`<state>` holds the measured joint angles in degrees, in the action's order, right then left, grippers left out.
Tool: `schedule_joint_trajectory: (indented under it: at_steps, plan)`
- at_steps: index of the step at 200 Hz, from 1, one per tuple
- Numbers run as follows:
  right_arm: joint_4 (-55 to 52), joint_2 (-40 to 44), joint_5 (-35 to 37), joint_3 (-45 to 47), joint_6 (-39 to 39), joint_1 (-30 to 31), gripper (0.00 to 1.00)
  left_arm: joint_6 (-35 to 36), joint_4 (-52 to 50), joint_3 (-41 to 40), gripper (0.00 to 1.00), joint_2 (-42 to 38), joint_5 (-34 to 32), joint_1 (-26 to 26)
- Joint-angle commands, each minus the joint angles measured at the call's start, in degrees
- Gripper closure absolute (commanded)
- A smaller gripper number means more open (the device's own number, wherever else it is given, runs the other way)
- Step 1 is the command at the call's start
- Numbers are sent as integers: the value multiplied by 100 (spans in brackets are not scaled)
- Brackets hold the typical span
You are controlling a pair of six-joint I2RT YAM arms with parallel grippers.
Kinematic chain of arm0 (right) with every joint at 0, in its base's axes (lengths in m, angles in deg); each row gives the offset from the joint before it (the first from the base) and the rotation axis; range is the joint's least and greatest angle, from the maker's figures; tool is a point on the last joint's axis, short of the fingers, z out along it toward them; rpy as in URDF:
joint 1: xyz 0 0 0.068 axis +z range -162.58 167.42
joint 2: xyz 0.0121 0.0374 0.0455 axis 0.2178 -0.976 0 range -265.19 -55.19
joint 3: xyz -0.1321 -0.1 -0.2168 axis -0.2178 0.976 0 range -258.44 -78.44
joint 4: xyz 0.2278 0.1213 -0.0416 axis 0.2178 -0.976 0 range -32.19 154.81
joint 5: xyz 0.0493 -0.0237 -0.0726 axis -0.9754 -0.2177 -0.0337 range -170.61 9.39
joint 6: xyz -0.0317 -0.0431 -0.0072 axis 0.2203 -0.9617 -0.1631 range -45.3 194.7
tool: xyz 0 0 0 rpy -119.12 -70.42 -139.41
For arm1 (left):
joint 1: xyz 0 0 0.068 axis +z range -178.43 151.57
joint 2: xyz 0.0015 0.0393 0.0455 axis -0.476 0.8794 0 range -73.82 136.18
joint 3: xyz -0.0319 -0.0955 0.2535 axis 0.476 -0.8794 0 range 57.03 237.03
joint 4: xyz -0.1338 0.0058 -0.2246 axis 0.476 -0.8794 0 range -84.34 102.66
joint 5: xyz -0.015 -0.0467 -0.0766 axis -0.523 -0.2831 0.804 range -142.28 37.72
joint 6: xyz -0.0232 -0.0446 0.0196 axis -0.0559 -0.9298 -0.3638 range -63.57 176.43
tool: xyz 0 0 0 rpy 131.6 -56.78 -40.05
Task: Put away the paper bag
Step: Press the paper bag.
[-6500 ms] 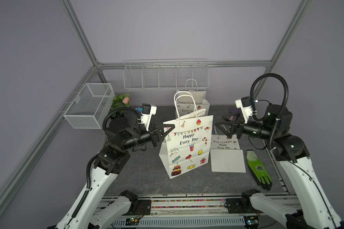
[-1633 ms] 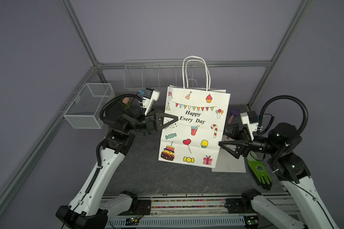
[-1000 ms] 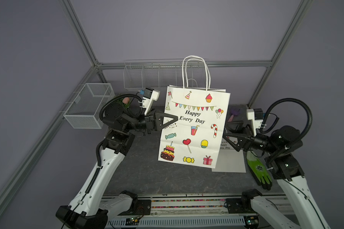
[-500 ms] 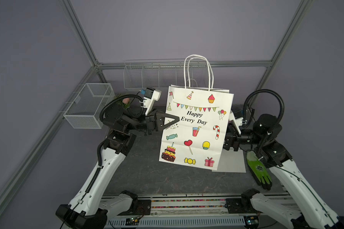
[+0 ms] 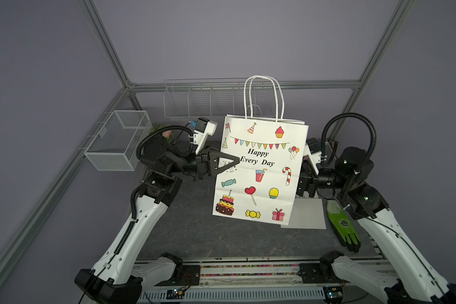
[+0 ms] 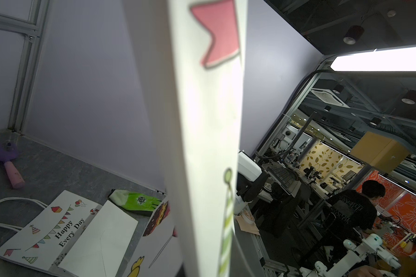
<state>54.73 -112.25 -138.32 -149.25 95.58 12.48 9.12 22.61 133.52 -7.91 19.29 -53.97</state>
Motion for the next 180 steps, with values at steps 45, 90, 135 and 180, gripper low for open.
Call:
schedule_joint_trajectory:
  at_steps: [45,90,135,180]
  plan:
    - [310,-50,85,-285,297,-193,61,335,-442,-78,87,-271,129,-22]
    - [313,-213,205,-322,329,-58,62,302,-414,-37,85,-270,95,-21]
    - [345,-384,404,-390,300,182,63,284,-400,-11,82,-241,52,-34]
    - [-239,-155,953,-551,-73,195,67,300,-478,0,86,-270,41,-33]
